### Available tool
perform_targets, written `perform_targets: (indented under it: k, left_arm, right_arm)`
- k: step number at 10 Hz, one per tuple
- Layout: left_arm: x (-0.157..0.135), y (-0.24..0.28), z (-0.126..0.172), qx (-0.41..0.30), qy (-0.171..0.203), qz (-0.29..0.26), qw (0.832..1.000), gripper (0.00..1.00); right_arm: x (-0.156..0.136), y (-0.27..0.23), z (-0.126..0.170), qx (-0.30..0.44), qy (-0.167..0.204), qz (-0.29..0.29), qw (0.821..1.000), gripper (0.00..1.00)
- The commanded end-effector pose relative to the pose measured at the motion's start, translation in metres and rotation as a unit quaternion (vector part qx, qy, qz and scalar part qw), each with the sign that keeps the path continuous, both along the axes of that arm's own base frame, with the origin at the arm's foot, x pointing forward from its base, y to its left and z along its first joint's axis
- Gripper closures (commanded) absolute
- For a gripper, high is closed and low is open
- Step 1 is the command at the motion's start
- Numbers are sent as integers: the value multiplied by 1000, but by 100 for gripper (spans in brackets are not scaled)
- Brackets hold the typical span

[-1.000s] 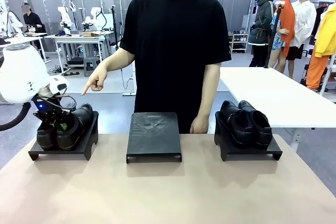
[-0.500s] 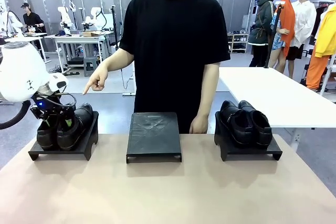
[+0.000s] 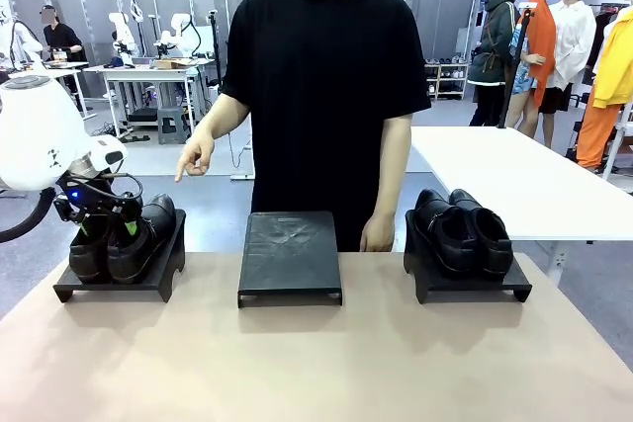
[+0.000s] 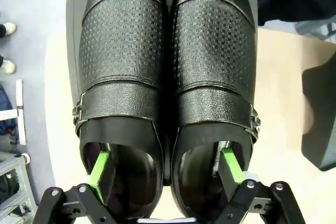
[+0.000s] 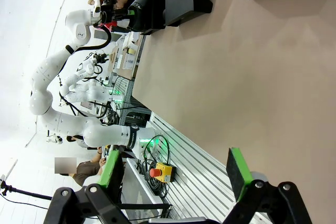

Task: Place the shoes on the stand as instructed by the person.
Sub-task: Pick up another pair of Shoes and place it on the Shoes Stand indicated by the person.

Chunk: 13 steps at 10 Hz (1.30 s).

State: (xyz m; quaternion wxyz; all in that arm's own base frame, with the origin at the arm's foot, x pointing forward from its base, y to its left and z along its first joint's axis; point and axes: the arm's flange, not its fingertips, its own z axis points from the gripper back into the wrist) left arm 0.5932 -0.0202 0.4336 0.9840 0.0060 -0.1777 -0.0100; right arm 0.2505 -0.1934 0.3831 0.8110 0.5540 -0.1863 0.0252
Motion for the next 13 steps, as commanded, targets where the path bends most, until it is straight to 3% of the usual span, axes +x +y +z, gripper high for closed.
perform_targets:
  k: [1,9,11,13]
  left_arm:
    - [2,0,-1,0,-1,-1,1000,0]
    - [0,0,0,0,0,0,1000,0]
    - [-30,4,44,-87,81,-15,993,0]
    - [-75,23,82,-159,110,-25,981,0]
  right_arm:
    - [-3,-1,0,0,-7,5,1000,0]
    - [-3,-1,0,0,-7,5,1000,0]
    - [-3,-1,0,0,-7,5,1000,0]
    - [-3,-1,0,0,-7,5,1000,0]
